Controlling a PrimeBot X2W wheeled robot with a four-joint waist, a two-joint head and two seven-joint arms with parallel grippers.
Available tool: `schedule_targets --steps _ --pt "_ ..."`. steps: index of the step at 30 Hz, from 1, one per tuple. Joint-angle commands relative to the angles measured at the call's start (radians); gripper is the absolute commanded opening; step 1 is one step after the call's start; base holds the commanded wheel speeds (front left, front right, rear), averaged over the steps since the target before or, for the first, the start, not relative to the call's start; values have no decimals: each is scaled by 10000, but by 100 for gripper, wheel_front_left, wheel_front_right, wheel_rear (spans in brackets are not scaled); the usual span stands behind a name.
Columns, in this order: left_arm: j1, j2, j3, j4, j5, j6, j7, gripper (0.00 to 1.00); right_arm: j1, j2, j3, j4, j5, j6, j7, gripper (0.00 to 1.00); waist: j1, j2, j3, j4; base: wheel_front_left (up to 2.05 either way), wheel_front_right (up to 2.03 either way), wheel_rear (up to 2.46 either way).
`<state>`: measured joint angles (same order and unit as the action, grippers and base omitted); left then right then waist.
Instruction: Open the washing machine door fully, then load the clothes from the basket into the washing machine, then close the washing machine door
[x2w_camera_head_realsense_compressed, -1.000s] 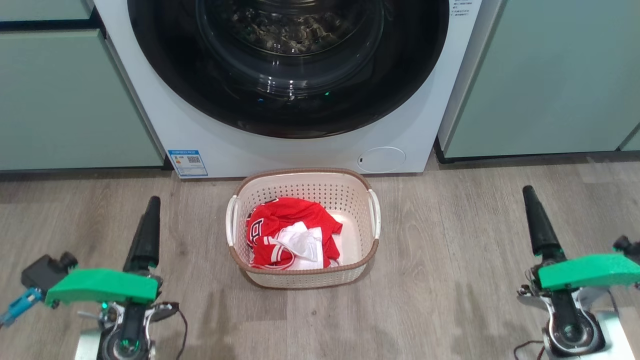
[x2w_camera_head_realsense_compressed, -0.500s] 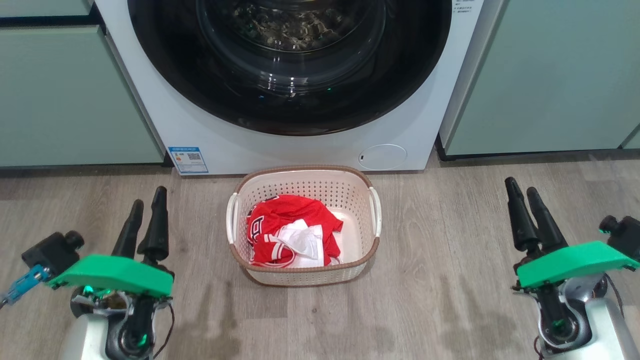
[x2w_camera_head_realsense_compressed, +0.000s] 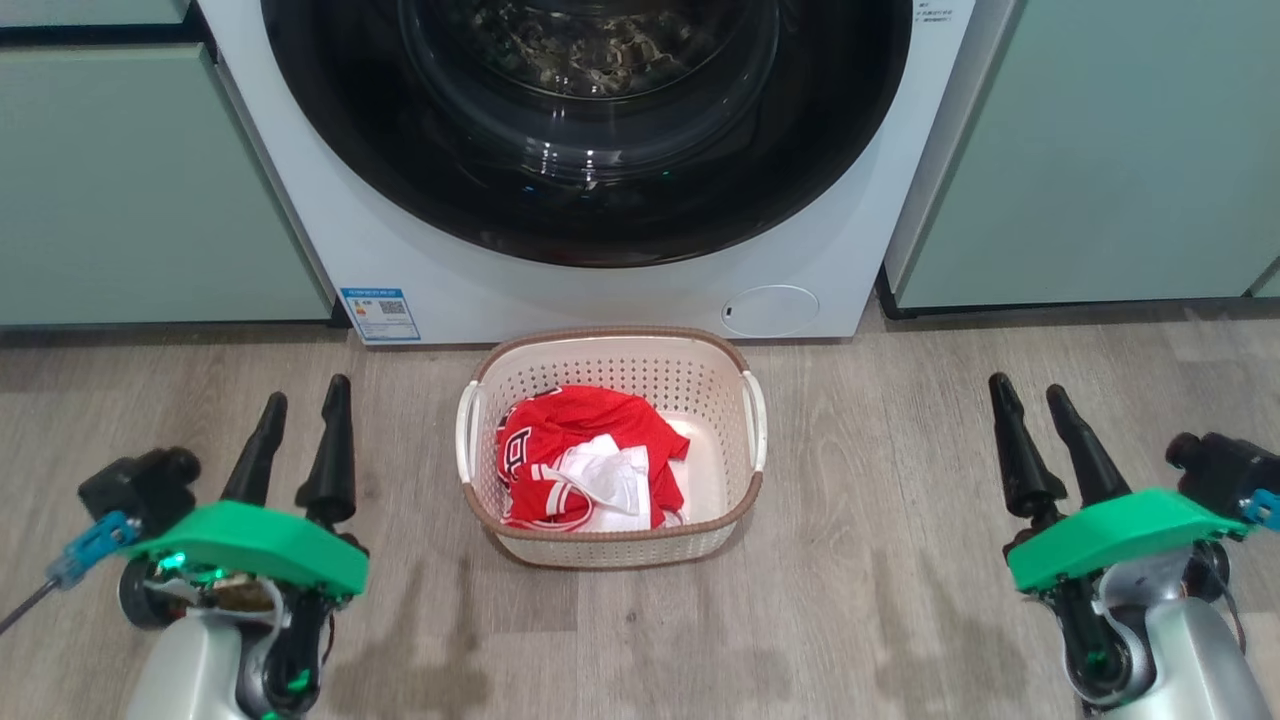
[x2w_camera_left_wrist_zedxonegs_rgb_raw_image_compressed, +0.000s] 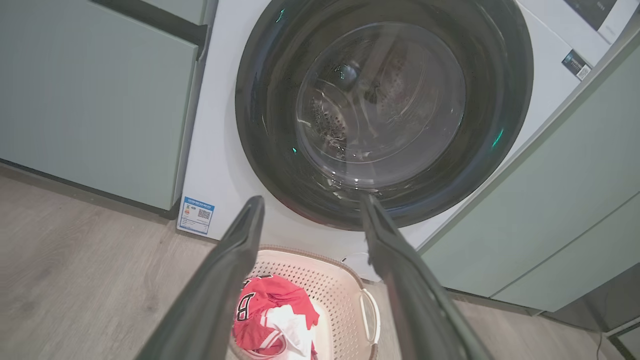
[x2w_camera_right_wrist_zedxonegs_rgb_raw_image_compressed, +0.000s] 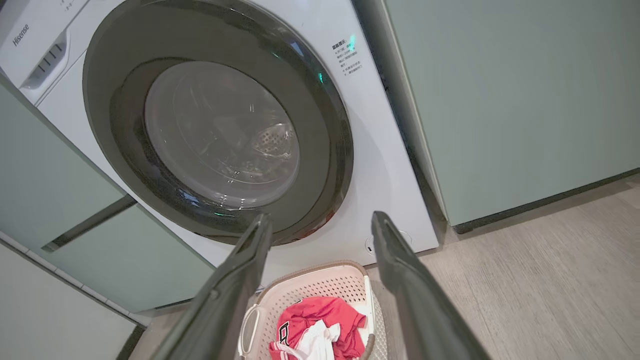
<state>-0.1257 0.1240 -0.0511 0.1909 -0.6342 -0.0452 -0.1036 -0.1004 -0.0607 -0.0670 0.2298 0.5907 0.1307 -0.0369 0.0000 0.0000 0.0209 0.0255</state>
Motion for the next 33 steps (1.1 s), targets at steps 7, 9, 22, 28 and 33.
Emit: schedule_targets --steps 7,9,22,28,33 --pt "-622 309 5 -102 1048 270 -312 100 -641 56 99 -230 -1202 1 -374 100 0 0 -30 13 0 0 0" --pt "-616 321 -38 22 1357 338 -400 100 -629 75 127 -215 -1626 1 -470 100 0 0 -48 16 0 0 0" --pt "-706 407 -185 347 2679 652 -751 100 -591 107 327 -311 -3213 1 -707 100 0 0 -115 52 0 0 0" --pt "-777 426 -199 470 3241 792 -926 100 -532 110 464 -450 -3764 1 -756 100 0 0 -139 74 0 0 0" --pt "-827 467 -234 539 3762 930 -1072 100 -494 109 504 -508 -4245 0 -794 100 0 0 -152 82 0 0 0"
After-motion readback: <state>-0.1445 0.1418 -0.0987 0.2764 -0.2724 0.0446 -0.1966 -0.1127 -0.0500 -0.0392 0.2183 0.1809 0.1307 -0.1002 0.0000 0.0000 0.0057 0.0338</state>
